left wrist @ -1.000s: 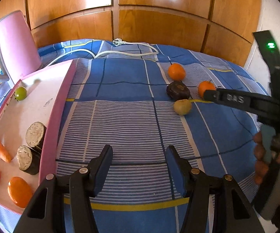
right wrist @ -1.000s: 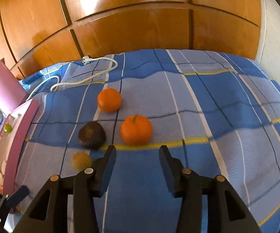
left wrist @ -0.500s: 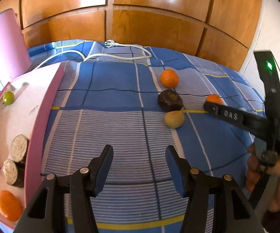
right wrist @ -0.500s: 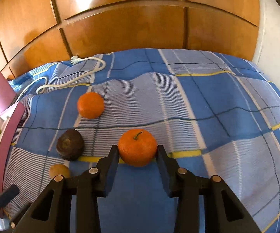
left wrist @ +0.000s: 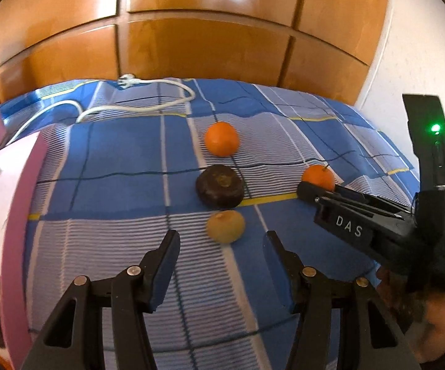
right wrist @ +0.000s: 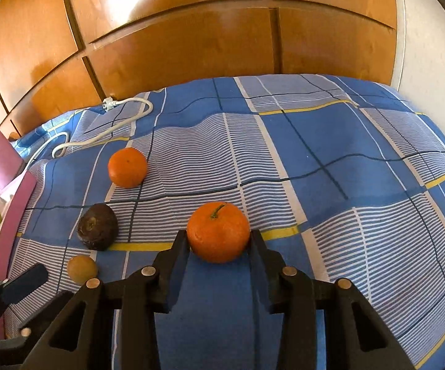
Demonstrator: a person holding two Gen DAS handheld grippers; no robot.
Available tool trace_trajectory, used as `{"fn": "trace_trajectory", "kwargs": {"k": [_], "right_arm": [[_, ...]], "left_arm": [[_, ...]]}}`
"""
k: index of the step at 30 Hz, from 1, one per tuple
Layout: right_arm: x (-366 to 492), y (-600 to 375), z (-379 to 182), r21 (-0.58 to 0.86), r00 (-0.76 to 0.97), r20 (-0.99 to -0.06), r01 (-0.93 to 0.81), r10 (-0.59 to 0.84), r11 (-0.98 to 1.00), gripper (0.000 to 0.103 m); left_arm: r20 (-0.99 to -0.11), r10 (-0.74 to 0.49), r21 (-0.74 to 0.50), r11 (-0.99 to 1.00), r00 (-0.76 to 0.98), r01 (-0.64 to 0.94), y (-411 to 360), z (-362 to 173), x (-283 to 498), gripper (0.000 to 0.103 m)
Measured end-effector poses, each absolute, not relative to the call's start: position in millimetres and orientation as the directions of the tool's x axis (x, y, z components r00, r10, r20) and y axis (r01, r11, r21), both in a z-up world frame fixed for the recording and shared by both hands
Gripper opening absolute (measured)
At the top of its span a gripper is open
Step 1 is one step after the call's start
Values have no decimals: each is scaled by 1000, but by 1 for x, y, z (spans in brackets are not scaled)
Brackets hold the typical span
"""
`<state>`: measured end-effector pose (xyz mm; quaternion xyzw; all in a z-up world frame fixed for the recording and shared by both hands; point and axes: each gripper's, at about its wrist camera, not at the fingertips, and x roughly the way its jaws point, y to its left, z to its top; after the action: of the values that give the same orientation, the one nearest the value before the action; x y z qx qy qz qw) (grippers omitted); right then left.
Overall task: Organize fruits
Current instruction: 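Grasp the second mandarin with the right tool while left tool grasps the small potato, then lift the potato and mandarin and carry both toward the pink tray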
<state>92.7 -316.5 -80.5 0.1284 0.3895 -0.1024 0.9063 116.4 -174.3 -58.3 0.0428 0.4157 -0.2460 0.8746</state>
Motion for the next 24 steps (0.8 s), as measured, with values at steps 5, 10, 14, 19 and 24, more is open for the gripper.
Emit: {"fn": "trace_trajectory", "kwargs": {"k": [5, 10, 14, 19, 24], "right_arm": [[93, -317, -82, 156, 675, -733, 285, -82, 946, 40], [94, -316, -82, 149, 672, -735, 285, -87, 947, 41], [96, -314, -83, 129, 665, -740, 286, -100, 950, 41], [95, -313, -83, 117, 666, -738, 286, -110, 951, 41], [96, -312, -82, 114, 668, -736, 287, -114, 951, 40]], "left_arm": [[-769, -389, -147, 879, 507, 453, -182, -69, 133, 38], [-764, -395, -173, 887, 510, 428, -179, -70, 141, 29], [-760, -385, -174, 897, 524, 405, -166, -69, 131, 29], [-743, -321, -107, 923, 587, 370, -139, -72, 94, 29], [-725, -315, -95, 927, 613, 364, -131, -77, 83, 29]]}}
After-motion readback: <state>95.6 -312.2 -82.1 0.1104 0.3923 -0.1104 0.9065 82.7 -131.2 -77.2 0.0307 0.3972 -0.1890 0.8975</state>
